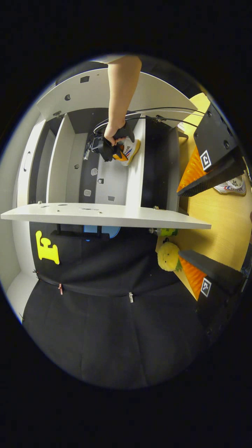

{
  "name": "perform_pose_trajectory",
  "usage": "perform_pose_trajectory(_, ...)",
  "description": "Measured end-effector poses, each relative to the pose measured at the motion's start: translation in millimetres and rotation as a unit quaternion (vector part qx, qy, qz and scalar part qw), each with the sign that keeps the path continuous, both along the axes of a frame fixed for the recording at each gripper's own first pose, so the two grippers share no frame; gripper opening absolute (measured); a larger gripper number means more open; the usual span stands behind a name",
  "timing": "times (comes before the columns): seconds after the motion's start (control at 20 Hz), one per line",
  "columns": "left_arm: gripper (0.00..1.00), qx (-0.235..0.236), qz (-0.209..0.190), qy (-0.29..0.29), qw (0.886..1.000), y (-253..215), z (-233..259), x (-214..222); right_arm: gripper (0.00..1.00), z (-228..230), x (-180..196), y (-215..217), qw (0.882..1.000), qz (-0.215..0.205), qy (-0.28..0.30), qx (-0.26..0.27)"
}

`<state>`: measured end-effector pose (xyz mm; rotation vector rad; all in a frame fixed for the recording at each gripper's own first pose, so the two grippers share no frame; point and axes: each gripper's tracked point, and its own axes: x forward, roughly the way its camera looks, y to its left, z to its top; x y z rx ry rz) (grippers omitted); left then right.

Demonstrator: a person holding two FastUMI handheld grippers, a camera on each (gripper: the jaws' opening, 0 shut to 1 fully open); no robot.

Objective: Grab one shoe with the right hand and put it into the shoe cabinet, grab the other shoe with the left hand and put it into the shoe cabinet; then close the right door with the right hand and the left door with the left hand.

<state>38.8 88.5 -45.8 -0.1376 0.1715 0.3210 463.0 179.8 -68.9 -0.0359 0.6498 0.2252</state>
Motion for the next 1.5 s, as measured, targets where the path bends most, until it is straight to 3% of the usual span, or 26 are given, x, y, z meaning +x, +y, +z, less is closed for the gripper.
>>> perform_pose_trajectory(0.2,0.95,-0.01,0.009,-0.001,1.0,6,-4,-11,0.17,10,-14,1,0.999,0.007,-0.022,-0.022)
perform_pose_trajectory(0.35,0.95,-0.006,0.001,0.001,1.0,4,-6,-15,0.59,29,-31,0,0.999,0.01,-0.039,-0.002)
perform_pose_trajectory(0.45,0.95,0.001,-0.009,0.005,1.0,2,-10,-15,0.8,47,-50,-3,0.998,0.015,-0.068,0.002)
perform_pose_trajectory(0.5,0.95,0.003,-0.016,0.007,1.0,0,-12,-16,0.83,59,-58,-6,0.996,0.019,-0.09,-0.001)
perform_pose_trajectory(0.6,0.95,0.002,-0.033,0.011,0.999,-6,-17,-15,0.99,84,-74,-12,0.991,0.025,-0.131,-0.012)
perform_pose_trajectory(0.8,0.95,0.001,-0.078,0.011,0.997,-21,-27,-9,0.99,125,-121,-22,0.981,0.032,-0.189,-0.016)
perform_pose_trajectory(1.0,0.95,-0.007,-0.143,0.032,0.989,-44,-62,2,0.98,132,-175,-40,0.971,0.018,-0.238,0.011)
perform_pose_trajectory(1.35,0.95,-0.033,-0.228,0.107,0.967,-72,-147,8,0.98,77,-267,-98,0.962,-0.037,-0.271,0.008)
perform_pose_trajectory(1.5,0.96,-0.048,-0.257,0.143,0.955,-85,-179,10,0.98,40,-307,-108,0.967,-0.048,-0.251,0.01)
